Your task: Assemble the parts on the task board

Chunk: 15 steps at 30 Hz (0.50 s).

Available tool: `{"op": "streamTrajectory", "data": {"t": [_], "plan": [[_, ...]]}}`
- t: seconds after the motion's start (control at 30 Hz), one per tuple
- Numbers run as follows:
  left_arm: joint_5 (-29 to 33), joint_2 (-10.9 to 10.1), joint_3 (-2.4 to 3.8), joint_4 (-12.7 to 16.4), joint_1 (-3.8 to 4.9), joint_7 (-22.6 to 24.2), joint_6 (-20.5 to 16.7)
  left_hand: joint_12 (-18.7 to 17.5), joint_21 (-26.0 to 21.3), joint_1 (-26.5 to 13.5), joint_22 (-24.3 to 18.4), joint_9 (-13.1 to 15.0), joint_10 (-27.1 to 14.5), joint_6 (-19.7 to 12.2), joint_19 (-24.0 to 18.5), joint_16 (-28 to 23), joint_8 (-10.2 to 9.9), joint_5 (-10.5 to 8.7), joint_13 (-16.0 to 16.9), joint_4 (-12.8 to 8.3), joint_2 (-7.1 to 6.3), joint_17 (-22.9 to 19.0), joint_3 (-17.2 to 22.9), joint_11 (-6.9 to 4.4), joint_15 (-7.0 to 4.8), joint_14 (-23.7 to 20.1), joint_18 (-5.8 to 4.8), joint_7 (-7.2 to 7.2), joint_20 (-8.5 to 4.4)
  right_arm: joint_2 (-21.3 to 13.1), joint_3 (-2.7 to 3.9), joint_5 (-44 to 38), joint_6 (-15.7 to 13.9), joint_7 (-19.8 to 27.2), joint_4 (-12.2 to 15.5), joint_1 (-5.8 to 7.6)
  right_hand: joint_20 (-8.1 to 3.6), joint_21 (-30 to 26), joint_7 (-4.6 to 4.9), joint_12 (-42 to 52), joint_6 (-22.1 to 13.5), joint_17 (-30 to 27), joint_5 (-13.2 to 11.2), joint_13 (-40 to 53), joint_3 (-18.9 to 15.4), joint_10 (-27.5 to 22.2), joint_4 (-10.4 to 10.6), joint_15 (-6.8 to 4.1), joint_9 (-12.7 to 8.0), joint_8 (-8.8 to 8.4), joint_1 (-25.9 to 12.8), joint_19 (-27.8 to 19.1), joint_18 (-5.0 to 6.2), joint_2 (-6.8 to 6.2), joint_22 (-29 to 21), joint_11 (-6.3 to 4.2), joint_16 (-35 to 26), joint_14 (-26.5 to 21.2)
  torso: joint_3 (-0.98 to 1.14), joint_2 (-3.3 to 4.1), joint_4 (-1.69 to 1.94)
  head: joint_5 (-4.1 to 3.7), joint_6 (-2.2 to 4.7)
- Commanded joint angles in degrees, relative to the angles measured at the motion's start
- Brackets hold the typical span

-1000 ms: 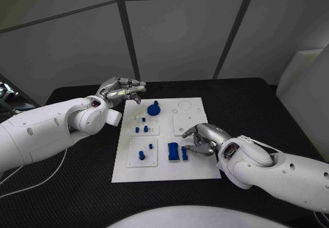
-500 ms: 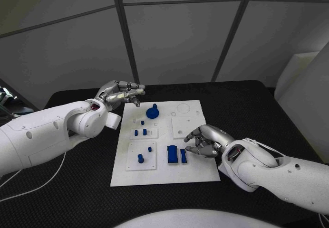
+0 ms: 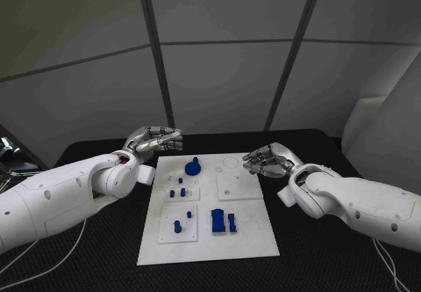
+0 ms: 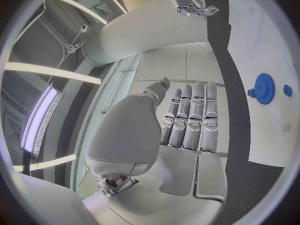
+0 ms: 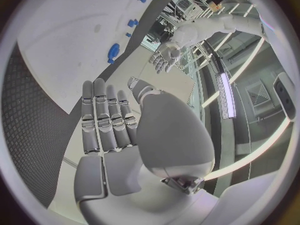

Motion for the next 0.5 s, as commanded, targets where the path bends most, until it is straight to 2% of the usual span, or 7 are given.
{"op": "streamTrajectory", "data": {"t": [0.03, 0.17, 0.2, 0.27, 0.33, 0.4, 0.5], "plan": [[7.2, 1.3, 0.07, -2.4, -0.34, 5.0, -2.3, -1.5, -4.0, -0.5, -3.9, -0.1, 0.0, -0.5, -3.4, -5.1, -0.6, 0.05, -0.1, 0.3, 0.13, -2.0, -0.8, 0.66, 1.15, -1.4, -0.87, 0.04, 1.41, 2.9, 0.18, 17.1, 4.7, 9.2, -4.9, 0.83, 1.15, -4.4, 0.12, -1.7, 0.0, -3.8, -0.7, -4.4, -1.2, 0.7, -0.7, 0.87, -0.2, -0.87, -1.0, 0.2, 0.65, 0.45, -3.9, 0.57, -4.6, -1.1, -0.27, -0.88, -0.17, 0.04, 1.41], [9.6, 3.1, 0.08, -5.2, -1.01, 7.0, -4.0, -4.2, -5.5, -0.5, -9.9, -0.2, 0.2, -0.9, -7.1, -11.1, -2.2, 0.0, 0.0, 0.6, 0.44, -4.7, -2.9, 0.84, 2.13, -1.7, -0.09, 0.09, 3.31, 6.5, 0.46, 20.9, 6.6, 10.9, -10.7, 1.25, 2.21, -9.4, 0.32, -3.9, -0.9, -8.4, -1.9, -9.3, -3.7, 0.4, -2.0, 1.72, -0.3, -1.15, -2.1, 1.4, 0.63, 1.71, -8.7, 1.1, -9.2, -1.5, -0.36, -1.41, -0.3, 0.34, 2.4], [10.1, 3.7, 0.09, -5.9, -1.18, 7.6, -4.6, -4.8, -5.5, -0.4, -10.9, -0.1, 0.2, -0.8, -7.5, -12.0, -2.4, 0.1, -0.1, 0.8, 0.83, -5.1, -3.3, 1.0, 2.35, -1.5, -0.02, -0.07, 3.44, 7.4, 0.51, 21.6, 7.1, 11.2, -12.2, 1.31, 2.4, -10.4, 0.24, -4.4, -1.2, -9.3, -2.2, -10.1, -4.3, 0.1, -2.2, 1.98, -0.3, -1.14, -2.3, 1.4, 0.64, 2.06, -9.6, 1.35, -10.0, -1.9, -0.37, -1.53, -0.23, 0.3, 2.56], [10.9, 4.8, 0.1, -7.4, -1.49, 8.5, -5.7, -5.9, -5.5, -0.6, -13.0, -0.1, -0.2, -1.1, -8.9, -13.9, -3.3, 0.09, 0.0, 0.9, 0.98, -5.4, -4.5, 1.36, 2.73, -1.8, -0.07, -0.35, 3.83, 8.9, 0.59, 22.9, 8.0, 11.8, -14.9, 1.4, 2.91, -12.8, 0.14, -5.5, -1.8, -11.6, -2.7, -12.1, -6.1, -0.2, -3.2, 2.37, -0.3, -1.13, -2.8, 1.8, 0.7, 2.95, -12.1, 1.78, -11.8, -2.3, -0.34, -1.68, -0.11, 0.37, 3.39], [11.5, 6.0, 0.11, -8.7, -1.77, 9.2, -6.8, -7.0, -5.4, -0.6, -15.0, -0.1, -0.5, -1.3, -9.8, -15.5, -4.1, 0.09, 0.0, 1.1, 1.29, -5.3, -5.8, 1.79, 3.01, -1.8, -0.11, -0.63, 4.15, 10.2, 0.64, 23.8, 8.6, 12.0, -17.6, 1.46, 3.37, -15.0, 0.07, -6.5, -2.3, -13.8, -2.5, -13.9, -7.7, -0.4, -4.3, 2.68, -0.3, -1.09, -3.2, 2.4, 0.61, 4.26, -14.4, 2.15, -12.3, -2.7, -0.3, -1.89, 0.03, 0.45, 3.6], [12.1, 7.0, 0.12, -9.9, -2.0, 9.8, -7.8, -7.8, -5.4, -0.6, -16.8, -0.1, -1.2, -1.6, -10.4, -16.9, -5.1, 0.08, 0.0, 1.1, 1.59, -5.3, -7.1, 2.55, 3.41, -1.8, -0.25, -1.42, 4.35, 11.4, 0.67, 24.4, 9.1, 12.2, -20.0, 1.51, 3.48, -16.2, 0.41, -6.8, -2.5, -15.0, -2.3, -14.7, -8.5, -0.4, -5.0, 2.88, -0.4, -1.14, -3.3, 2.6, 0.63, 4.87, -15.7, 2.25, -12.4, -2.8, -0.26, -1.88, 0.05, 0.57, 3.76], [12.6, 8.1, 0.14, -11.1, -2.27, 10.3, -8.6, -8.0, -5.4, -0.3, -18.2, -0.2, -1.8, -1.5, -10.7, -18.0, -5.7, 0.14, -0.1, 1.1, 2.09, -5.3, -8.1, 2.67, 3.55, -1.7, -0.32, -1.57, 4.43, 12.7, 0.69, 24.9, 9.8, 12.5, -22.5, 1.54, 3.54, -17.0, 0.56, -6.8, -2.5, -15.7, -2.2, -14.9, -9.1, -0.4, -5.4, 3.0, -0.4, -1.16, -3.5, 2.7, 0.66, 5.19, -16.5, 2.2, -12.4, -2.8, -0.28, -1.83, 0.06, 0.8, 4.01]]}}
